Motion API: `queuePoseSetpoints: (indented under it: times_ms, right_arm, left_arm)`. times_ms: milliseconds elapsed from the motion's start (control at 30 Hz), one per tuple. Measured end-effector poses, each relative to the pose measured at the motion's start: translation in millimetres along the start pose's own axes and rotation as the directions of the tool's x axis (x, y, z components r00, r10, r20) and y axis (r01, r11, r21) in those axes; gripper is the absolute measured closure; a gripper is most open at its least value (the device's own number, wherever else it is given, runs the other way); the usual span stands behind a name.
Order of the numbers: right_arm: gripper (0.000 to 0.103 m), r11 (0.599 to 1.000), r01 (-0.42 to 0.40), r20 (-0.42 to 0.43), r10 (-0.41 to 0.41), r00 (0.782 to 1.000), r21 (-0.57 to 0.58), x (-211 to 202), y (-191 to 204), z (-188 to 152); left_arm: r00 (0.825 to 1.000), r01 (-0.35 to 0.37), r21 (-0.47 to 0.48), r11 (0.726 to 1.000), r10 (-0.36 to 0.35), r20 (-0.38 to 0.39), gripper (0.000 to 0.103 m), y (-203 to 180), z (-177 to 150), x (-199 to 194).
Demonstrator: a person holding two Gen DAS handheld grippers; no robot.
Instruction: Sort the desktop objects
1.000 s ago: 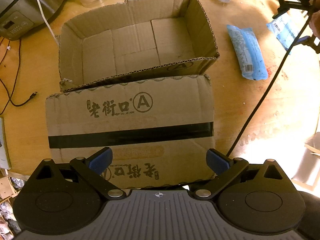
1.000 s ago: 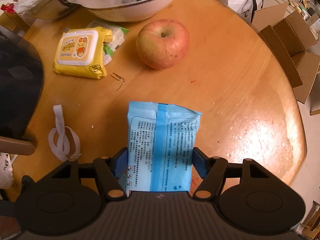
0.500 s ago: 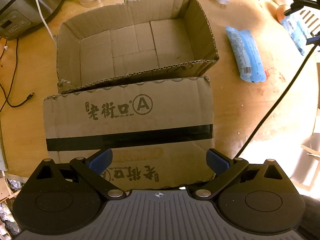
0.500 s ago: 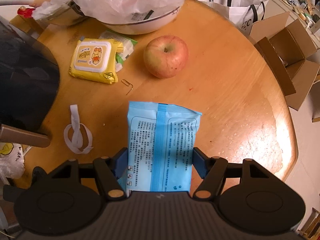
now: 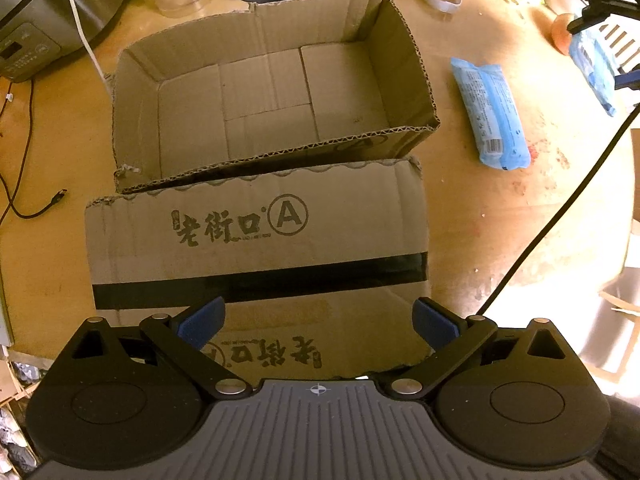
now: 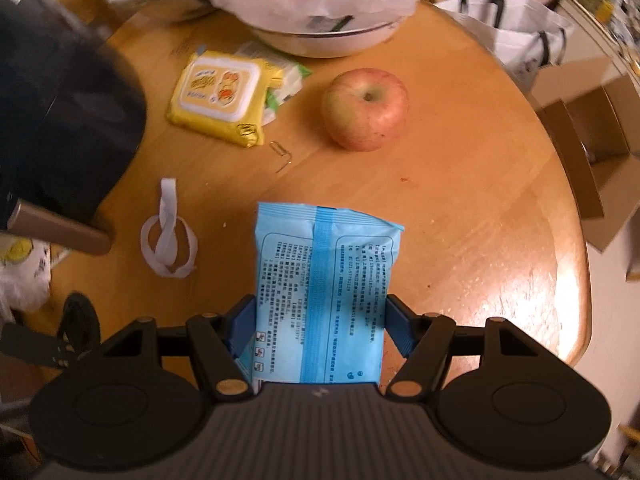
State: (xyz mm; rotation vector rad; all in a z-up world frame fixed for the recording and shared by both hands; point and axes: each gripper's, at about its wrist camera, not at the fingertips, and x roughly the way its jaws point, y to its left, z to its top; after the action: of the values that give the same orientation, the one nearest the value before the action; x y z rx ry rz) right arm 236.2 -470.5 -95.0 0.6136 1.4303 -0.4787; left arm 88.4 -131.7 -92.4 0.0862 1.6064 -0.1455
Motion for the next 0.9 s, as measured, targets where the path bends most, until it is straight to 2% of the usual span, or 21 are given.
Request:
queuePoseSetpoints:
  times_ms: [367,600,900]
  right_arm:
    - [0.037,0.982,-0.028,-0.038,0.021,0.999,-0.188,6,5,0]
    - [0.037,0.949,-0.016,-0.037,0.005,0.999,-0.315,11,7,-3]
    - [0.037,0.896,-0.054,-0.062,0.030,0.998,-0.441,14,7,-7]
  left_arm:
    - [1.000,-0.001,-0.012,1.000,0.001,0.000,0.000,2,1,1]
    - [1.000,0.000,-0.019,1.000,0.000,0.003,0.000,2,1,1]
    - [1.000,-0.002,-0.029,1.000,0.002,0.006,0.000,4,1,-1]
